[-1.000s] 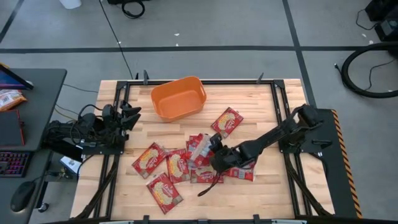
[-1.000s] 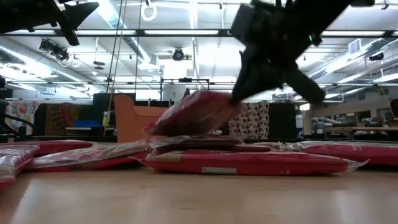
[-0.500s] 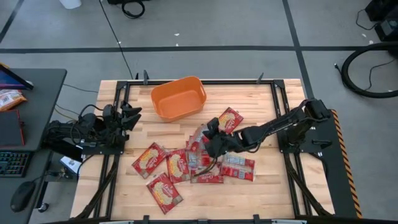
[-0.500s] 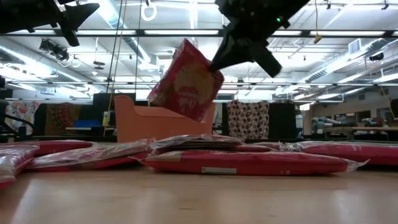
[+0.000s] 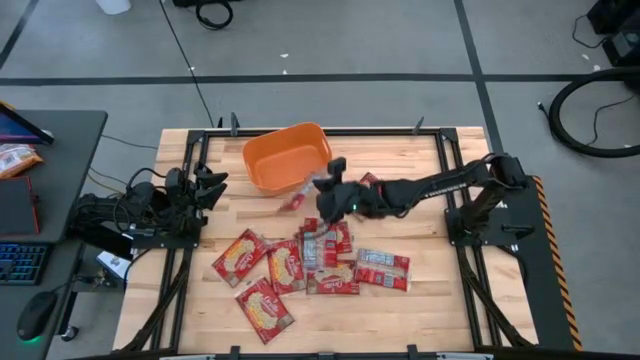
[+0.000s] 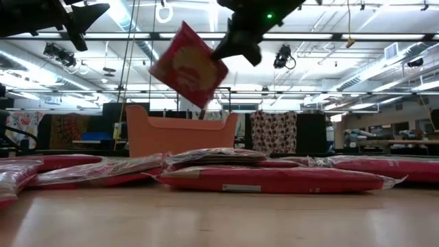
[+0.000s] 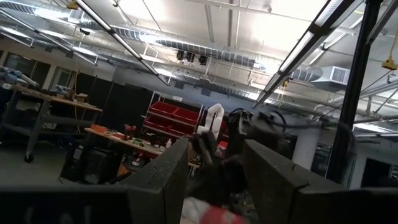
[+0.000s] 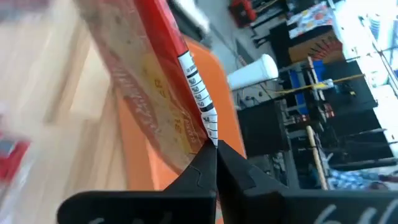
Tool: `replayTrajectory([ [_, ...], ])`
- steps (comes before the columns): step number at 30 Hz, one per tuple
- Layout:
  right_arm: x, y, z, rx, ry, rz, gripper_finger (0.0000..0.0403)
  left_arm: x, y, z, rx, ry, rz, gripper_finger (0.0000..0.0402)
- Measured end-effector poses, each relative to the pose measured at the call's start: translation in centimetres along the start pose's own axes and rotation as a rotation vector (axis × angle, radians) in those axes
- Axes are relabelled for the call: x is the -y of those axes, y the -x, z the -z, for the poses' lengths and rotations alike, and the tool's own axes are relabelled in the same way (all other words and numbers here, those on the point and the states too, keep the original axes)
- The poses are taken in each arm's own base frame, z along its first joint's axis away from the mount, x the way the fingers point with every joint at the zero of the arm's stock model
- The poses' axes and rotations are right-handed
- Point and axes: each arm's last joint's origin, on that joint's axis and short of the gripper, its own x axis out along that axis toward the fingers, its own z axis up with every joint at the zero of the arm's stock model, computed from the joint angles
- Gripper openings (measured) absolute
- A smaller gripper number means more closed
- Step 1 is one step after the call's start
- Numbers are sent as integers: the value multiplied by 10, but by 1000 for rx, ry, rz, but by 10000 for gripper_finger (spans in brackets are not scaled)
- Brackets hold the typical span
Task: Sort popcorn bags into baskets
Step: Put the red popcorn bag into the orange bin
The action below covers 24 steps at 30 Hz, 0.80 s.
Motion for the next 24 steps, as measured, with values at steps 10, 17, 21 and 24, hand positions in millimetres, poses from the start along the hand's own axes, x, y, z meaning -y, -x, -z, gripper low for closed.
replayTrajectory([
  [10,54,-39,35,97,-262,10,3,0,0,0,0,0,0,156],
  [17,59,-63,48,56,-357,37,3,0,0,0,2,-1,0,156],
  [21,48,-83,40,-70,-315,45,2,0,0,0,1,-3,-8,156],
  [24,45,-100,31,-157,-285,58,2,0,0,0,2,-3,-11,156],
])
